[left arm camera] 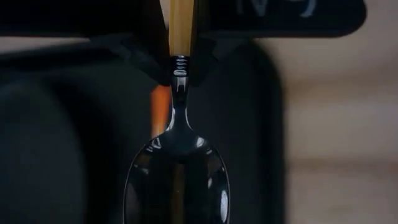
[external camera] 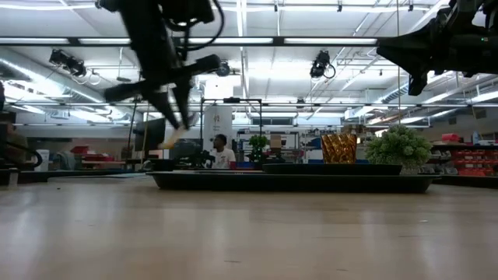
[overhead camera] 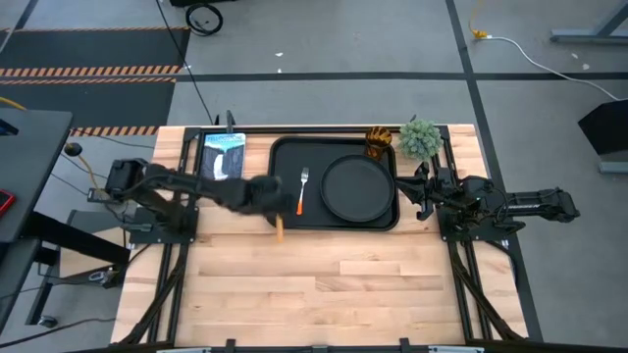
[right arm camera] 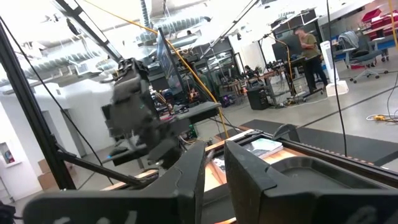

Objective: Pick and place plate/cup/fork/spoon on tray
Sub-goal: Put the yellow spoon onto the black tray, then return to Home Position

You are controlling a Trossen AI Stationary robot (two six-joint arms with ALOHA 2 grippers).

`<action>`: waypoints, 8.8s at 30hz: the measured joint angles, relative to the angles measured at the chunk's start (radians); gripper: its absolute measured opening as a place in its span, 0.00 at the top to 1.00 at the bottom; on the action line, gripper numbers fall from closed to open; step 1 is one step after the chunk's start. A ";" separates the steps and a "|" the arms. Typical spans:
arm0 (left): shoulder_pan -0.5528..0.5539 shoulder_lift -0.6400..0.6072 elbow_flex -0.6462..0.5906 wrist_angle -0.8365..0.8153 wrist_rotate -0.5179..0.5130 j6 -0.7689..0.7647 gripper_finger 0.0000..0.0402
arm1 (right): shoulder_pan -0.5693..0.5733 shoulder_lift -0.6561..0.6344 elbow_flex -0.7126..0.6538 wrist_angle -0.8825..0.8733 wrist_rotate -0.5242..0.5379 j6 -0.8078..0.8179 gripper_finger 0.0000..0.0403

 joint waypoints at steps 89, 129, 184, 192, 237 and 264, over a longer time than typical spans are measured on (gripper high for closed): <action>0.275 0.296 0.127 -0.087 0.245 0.570 0.81 | 0.000 0.000 0.000 0.003 0.000 0.000 0.83; 0.207 0.313 0.116 0.010 0.300 0.803 0.81 | 0.000 0.000 0.000 0.003 0.000 0.000 0.83; -0.209 0.296 0.171 1.041 0.164 1.246 0.87 | 0.000 0.000 0.000 0.003 0.000 0.000 0.83; -0.380 0.225 0.169 1.024 0.090 1.435 0.87 | 0.000 0.000 0.000 0.003 0.000 0.000 0.83; -0.396 -1.270 -1.043 1.256 0.650 1.455 0.87 | 0.000 0.000 0.000 0.003 0.000 0.000 0.83; -0.277 -1.542 -1.043 0.718 0.454 1.398 0.87 | 0.000 0.000 0.000 0.003 0.000 0.000 0.83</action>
